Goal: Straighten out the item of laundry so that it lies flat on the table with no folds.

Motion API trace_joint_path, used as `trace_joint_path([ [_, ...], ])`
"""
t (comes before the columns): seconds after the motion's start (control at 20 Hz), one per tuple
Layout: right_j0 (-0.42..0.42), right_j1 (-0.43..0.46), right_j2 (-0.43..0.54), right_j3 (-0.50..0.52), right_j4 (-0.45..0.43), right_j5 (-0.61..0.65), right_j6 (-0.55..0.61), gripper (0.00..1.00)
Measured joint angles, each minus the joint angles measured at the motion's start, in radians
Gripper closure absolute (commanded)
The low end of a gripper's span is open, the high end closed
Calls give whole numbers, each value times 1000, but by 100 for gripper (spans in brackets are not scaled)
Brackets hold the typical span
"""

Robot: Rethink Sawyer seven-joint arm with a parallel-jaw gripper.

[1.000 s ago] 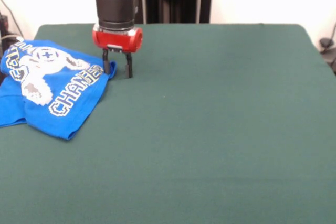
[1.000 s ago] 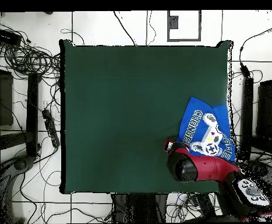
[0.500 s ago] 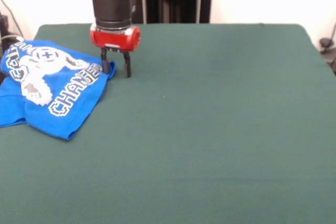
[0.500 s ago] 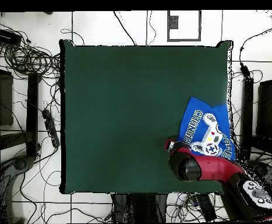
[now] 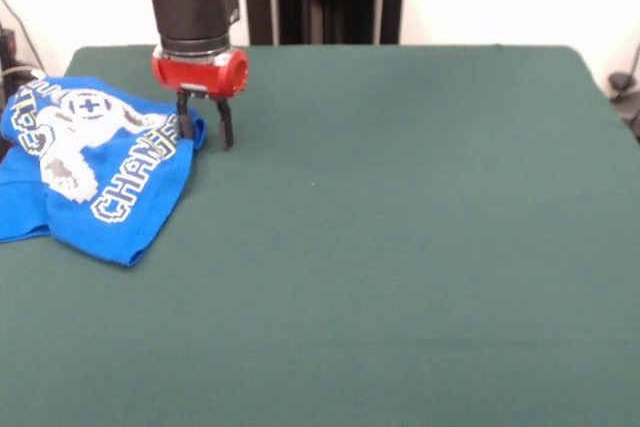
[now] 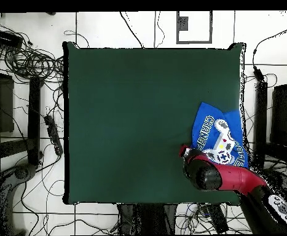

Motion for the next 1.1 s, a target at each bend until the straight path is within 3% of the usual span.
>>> trace_joint_path([
  [0.05, -6, 0, 6, 1, -3, 5, 0, 0],
  [0.1, -21, 0, 12, -1, -12, 15, 0, 100],
  [1.1, -47, -2, 28, 2, -42, 23, 0, 100],
])
